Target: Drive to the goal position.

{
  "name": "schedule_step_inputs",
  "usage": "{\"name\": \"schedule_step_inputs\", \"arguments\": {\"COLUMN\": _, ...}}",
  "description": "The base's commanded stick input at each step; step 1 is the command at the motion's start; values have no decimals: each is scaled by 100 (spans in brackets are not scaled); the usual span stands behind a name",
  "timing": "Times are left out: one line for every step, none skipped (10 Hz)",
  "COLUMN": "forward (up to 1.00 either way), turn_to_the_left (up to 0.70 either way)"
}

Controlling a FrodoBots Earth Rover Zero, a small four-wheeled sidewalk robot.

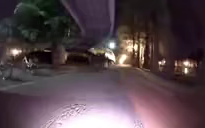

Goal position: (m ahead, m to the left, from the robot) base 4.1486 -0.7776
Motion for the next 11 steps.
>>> {"name": "schedule_step_inputs", "arguments": {"forward": 70, "turn_to_the_left": -1}}
{"name": "schedule_step_inputs", "arguments": {"forward": 70, "turn_to_the_left": -3}}
{"name": "schedule_step_inputs", "arguments": {"forward": 70, "turn_to_the_left": -10}}
{"name": "schedule_step_inputs", "arguments": {"forward": 70, "turn_to_the_left": -14}}
{"name": "schedule_step_inputs", "arguments": {"forward": 70, "turn_to_the_left": -14}}
{"name": "schedule_step_inputs", "arguments": {"forward": 70, "turn_to_the_left": -12}}
{"name": "schedule_step_inputs", "arguments": {"forward": 70, "turn_to_the_left": -6}}
{"name": "schedule_step_inputs", "arguments": {"forward": 70, "turn_to_the_left": -1}}
{"name": "schedule_step_inputs", "arguments": {"forward": 70, "turn_to_the_left": 0}}
{"name": "schedule_step_inputs", "arguments": {"forward": 70, "turn_to_the_left": 0}}
{"name": "schedule_step_inputs", "arguments": {"forward": 70, "turn_to_the_left": 0}}
